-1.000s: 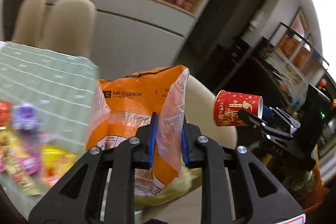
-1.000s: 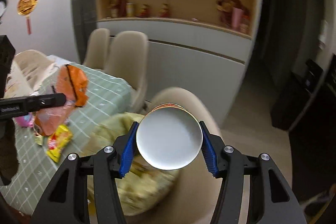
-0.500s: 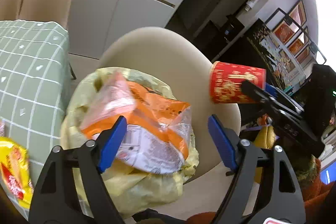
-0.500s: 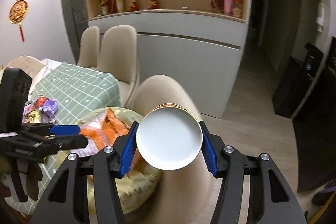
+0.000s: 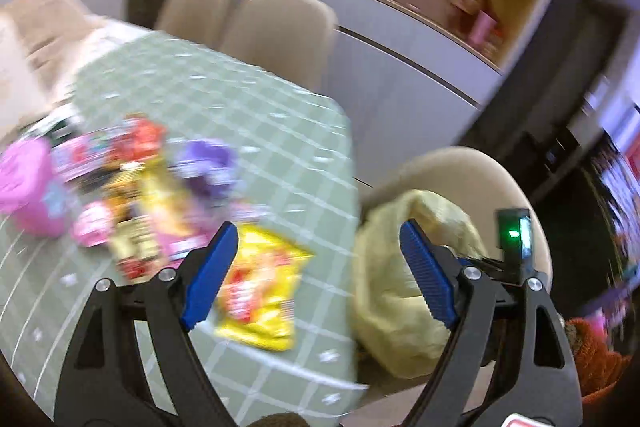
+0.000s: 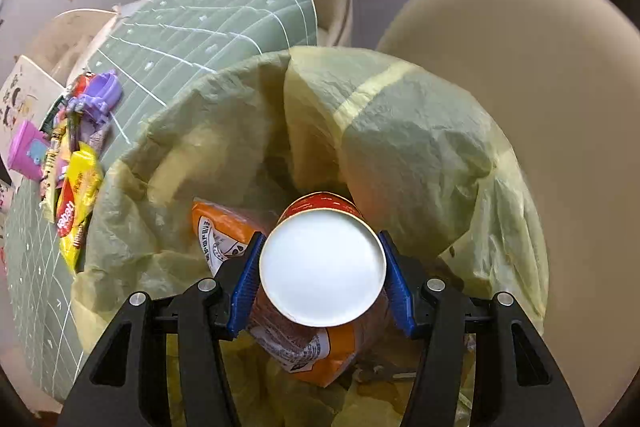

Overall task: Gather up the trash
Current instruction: 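Move the left tool to the yellow Dabati wafer packet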

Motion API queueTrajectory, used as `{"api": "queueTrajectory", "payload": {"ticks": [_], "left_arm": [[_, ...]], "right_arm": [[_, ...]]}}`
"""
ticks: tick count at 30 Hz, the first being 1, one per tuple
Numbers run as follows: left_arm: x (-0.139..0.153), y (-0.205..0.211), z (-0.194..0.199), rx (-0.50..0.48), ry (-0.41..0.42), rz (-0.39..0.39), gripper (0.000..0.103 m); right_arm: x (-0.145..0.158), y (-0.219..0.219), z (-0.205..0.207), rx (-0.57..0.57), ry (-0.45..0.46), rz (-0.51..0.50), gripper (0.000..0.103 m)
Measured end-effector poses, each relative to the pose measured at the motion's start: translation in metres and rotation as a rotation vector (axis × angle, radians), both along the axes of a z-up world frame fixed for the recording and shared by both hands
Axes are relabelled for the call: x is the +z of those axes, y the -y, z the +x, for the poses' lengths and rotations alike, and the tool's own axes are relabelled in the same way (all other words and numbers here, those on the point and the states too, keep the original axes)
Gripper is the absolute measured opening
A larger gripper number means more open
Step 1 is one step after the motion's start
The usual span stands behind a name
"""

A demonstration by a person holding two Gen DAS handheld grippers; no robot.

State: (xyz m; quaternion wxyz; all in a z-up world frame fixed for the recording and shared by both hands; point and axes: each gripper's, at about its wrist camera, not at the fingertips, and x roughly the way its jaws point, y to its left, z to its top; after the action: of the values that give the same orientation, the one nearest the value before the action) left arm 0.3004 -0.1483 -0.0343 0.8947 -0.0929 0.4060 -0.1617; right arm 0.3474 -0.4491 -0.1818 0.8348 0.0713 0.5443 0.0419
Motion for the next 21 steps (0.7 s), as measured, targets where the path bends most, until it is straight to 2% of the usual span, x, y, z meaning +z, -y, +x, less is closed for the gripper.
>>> {"api": "queueTrajectory", "payload": {"ticks": [5,7,9,12,15,17,21], "left_arm": [[-0.008,-0.058,-0.013,0.128,0.001,0.024,0.080],[-0.014,-0.079,-0.017,0.160,-0.007,0.029,0.086],[-0.018,-0.094,-0.019,0.172,-0.009,0.035,0.088],[-0.025,-0.111,-0.020,0.165,-0.014,0.033,0.089],[-0.039,-0.120,-0.017,0.139,-0.054,0.031,0.089],[-0.051,-0.119,-0.014,0.118,-0.090,0.026,0.089],[-0.071,-0.101,-0.012,0.045,-0.110,0.032,0.088]], "right_arm": [[0.021,-0.002,-0.010,-0.033,0.071,-0.037,0.057],[0.034,-0.005,-0.020,-0.039,0.118,-0.047,0.059],[0.045,-0.009,-0.027,-0.042,0.138,-0.070,0.059],[0.059,-0.013,-0.040,-0.058,0.158,-0.098,0.059],[0.081,-0.019,-0.059,-0.069,0.225,-0.123,0.059],[0.096,-0.028,-0.069,-0.051,0.268,-0.102,0.059],[0.114,-0.048,-0.078,-0.006,0.310,-0.097,0.059]]}}
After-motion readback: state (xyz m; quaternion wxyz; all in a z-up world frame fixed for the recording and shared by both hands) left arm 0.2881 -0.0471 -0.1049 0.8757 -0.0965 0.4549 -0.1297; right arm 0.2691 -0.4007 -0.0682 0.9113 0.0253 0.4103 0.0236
